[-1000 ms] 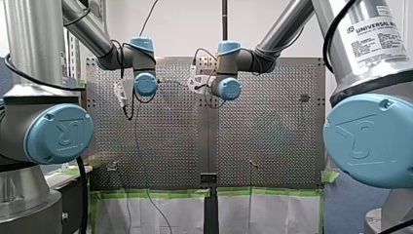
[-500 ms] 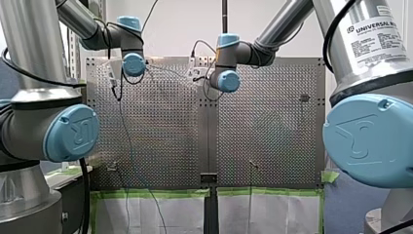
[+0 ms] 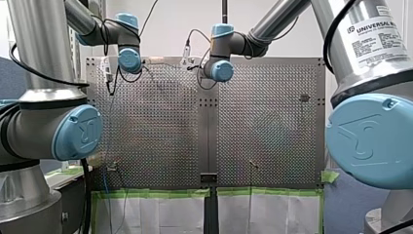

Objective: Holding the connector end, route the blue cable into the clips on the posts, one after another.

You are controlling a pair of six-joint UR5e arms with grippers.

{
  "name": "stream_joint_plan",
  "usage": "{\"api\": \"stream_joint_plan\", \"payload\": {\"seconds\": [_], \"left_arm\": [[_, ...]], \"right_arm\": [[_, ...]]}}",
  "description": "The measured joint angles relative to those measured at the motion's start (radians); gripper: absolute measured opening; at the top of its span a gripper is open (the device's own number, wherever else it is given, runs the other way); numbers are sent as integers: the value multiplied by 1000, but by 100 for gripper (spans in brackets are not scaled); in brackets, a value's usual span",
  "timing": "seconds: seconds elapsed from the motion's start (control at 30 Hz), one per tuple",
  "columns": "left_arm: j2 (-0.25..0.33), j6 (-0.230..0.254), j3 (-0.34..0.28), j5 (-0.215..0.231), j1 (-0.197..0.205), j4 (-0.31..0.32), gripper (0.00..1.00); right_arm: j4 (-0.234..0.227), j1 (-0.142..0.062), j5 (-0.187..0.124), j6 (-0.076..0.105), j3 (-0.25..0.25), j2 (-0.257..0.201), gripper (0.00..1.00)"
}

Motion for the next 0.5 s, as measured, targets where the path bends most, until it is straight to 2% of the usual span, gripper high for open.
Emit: {"api": "stream_joint_plan", "payload": {"seconds": [0.2,0.5], "left_arm": [[-6,22,33,14,10,-51,0],[-7,19,63,20,28,-124,0]], "right_arm": [[7,19,4,0,-32,16,0],[14,49,11,2,-89,85,0]]}}
